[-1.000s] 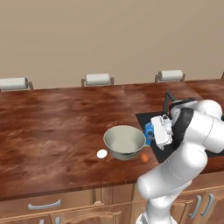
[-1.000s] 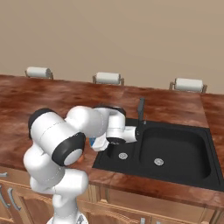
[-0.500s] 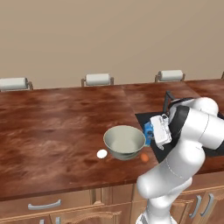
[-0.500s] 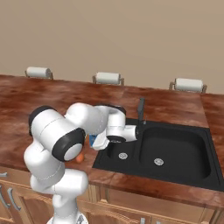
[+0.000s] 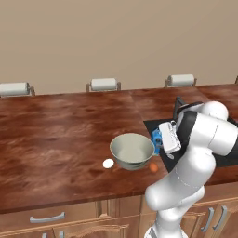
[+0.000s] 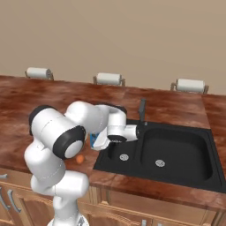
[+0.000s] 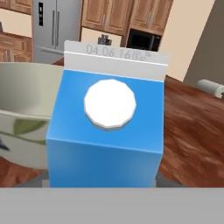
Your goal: Gather the eggs and milk located in the vicinity of the sink area and place them right next to the bowl.
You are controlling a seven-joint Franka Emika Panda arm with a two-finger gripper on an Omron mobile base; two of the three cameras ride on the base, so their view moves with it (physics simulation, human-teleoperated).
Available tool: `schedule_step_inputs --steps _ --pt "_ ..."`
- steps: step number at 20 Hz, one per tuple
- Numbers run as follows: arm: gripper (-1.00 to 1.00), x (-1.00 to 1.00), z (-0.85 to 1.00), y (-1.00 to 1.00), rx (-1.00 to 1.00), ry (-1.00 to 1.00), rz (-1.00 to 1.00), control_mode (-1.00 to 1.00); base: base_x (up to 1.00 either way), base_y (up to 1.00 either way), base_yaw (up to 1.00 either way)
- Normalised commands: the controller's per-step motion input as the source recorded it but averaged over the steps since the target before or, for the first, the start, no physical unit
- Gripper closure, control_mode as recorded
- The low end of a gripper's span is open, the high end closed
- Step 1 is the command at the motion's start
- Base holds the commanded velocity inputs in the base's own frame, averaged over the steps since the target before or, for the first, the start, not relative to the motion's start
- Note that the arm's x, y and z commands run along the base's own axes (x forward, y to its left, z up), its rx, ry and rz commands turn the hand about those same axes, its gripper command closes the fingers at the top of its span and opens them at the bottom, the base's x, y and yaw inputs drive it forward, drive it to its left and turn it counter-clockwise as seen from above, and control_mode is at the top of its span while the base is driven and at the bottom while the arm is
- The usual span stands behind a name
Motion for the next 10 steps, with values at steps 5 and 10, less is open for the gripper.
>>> schedule_step_inputs --steps 5,10 --pt "1.00 -0.05 -0.32 0.00 0.00 -0.07 0.00 -1.00 0.00 0.00 0.00" --pt "1.00 -0.14 -0.42 0.00 0.05 -0.15 0.00 -1.00 0.00 0.00 0.00"
